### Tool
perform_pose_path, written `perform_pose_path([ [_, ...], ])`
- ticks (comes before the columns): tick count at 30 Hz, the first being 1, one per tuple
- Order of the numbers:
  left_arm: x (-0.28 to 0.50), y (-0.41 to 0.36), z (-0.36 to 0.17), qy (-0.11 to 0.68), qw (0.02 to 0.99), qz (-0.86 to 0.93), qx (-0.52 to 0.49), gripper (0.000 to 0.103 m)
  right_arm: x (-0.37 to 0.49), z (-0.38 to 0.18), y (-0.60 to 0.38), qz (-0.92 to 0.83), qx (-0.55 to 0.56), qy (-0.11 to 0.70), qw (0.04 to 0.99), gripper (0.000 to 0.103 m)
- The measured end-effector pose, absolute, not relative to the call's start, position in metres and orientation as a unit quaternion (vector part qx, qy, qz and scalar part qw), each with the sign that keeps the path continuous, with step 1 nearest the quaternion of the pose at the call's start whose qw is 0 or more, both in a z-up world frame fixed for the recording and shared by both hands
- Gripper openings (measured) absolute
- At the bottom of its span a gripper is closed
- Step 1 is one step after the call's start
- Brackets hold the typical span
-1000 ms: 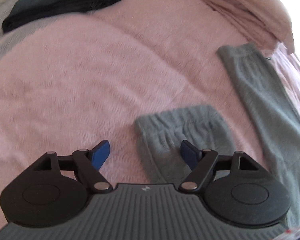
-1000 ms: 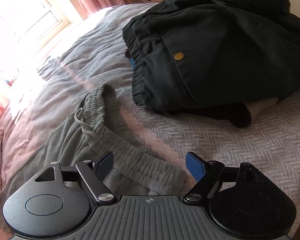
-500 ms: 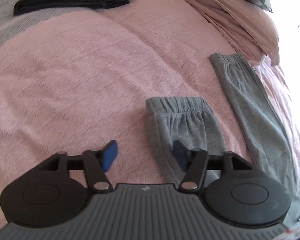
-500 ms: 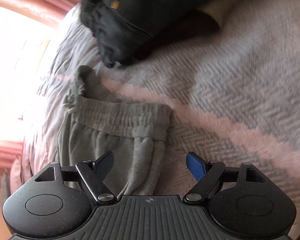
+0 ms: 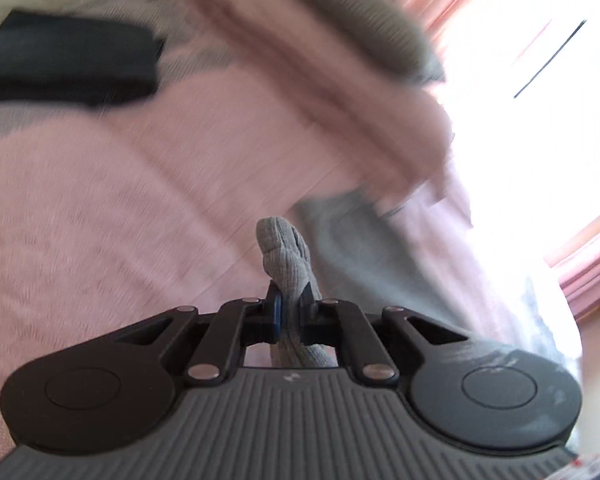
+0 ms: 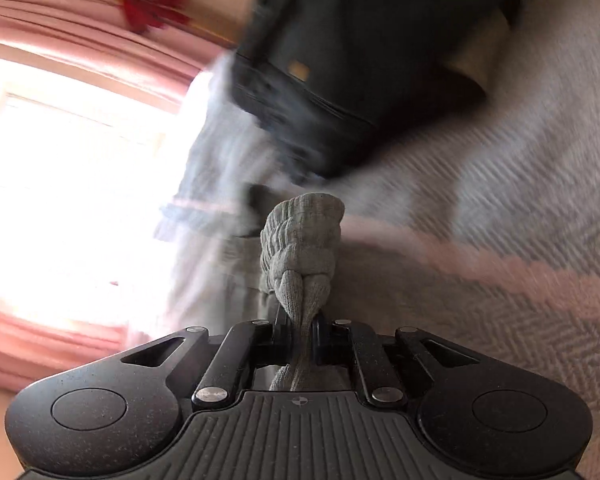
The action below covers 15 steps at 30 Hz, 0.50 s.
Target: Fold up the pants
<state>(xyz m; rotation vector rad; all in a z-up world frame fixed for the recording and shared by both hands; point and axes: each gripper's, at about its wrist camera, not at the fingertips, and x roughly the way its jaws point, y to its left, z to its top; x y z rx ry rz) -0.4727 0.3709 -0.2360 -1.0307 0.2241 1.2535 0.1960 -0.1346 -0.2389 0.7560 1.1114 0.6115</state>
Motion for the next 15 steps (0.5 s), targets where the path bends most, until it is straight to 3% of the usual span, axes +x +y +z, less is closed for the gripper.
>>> perform_pose_path([
  [3, -0.504, 0.331, -0.189, 0.071, 0.708, 0.575, -0.402, 0.007, 0.182, -0.206, -0.156, 0.313, 0.325, 0.495, 0.743, 0.005],
  [6, -0.549, 0.299, -0.208, 0.079, 0.653, 0.605, -0.448, 0.011, 0.161, -0.212, -0.175, 0.297, 0.291, 0.53, 0.739, 0.005],
  [8, -0.575, 0.283, -0.249, 0.126, 0.587, 0.639, -0.48, 0.021, 0.151, -0.232, -0.184, 0.269, 0.267, 0.571, 0.728, 0.005],
  [9, -0.582, 0.278, -0.27, 0.158, 0.554, 0.655, -0.489, 0.032, 0.147, -0.245, -0.188, 0.242, 0.254, 0.592, 0.726, 0.006],
  [11, -0.599, 0.266, -0.313, 0.209, 0.483, 0.68, -0.51, 0.031, 0.142, -0.268, -0.196, 0.18, 0.208, 0.628, 0.728, 0.02],
  [12, -0.606, 0.26, -0.326, 0.218, 0.462, 0.685, -0.519, 0.03, 0.139, -0.276, -0.2, 0.153, 0.192, 0.64, 0.728, 0.036],
  [15, -0.612, 0.248, -0.33, 0.216, 0.458, 0.694, -0.512, 0.03, 0.131, -0.277, -0.212, 0.163, 0.229, 0.625, 0.729, 0.052],
])
